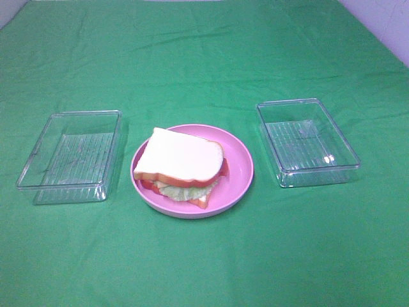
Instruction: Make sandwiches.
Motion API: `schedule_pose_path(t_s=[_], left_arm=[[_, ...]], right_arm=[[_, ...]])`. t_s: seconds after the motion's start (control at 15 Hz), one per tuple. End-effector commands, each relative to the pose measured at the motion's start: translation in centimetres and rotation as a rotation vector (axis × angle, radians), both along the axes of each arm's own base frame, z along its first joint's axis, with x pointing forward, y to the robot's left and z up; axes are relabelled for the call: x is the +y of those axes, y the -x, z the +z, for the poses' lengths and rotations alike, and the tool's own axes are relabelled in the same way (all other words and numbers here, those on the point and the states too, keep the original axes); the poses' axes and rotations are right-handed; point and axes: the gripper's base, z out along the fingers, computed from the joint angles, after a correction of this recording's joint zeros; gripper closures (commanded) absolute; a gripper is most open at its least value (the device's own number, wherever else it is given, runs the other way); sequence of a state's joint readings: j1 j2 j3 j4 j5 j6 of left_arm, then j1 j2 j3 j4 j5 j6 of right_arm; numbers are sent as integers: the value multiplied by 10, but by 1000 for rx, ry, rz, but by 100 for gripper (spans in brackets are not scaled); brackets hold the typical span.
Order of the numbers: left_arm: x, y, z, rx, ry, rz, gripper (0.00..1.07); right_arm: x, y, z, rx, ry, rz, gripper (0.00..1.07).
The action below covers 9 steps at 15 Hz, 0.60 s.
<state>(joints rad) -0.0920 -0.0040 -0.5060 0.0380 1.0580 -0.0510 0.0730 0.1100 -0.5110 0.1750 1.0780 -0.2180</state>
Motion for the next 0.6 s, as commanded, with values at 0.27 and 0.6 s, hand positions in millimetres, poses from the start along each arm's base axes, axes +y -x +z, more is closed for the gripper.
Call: schedule_pose_path(t_s=[0.27, 0.6], left_arm=[[-1, 3, -1, -31, 5, 87, 27], [-1, 3, -1, -29, 5, 88, 27]], right_arm=[[0, 6, -1, -56, 9, -68, 33], [0, 18, -1, -135, 7, -68, 33]])
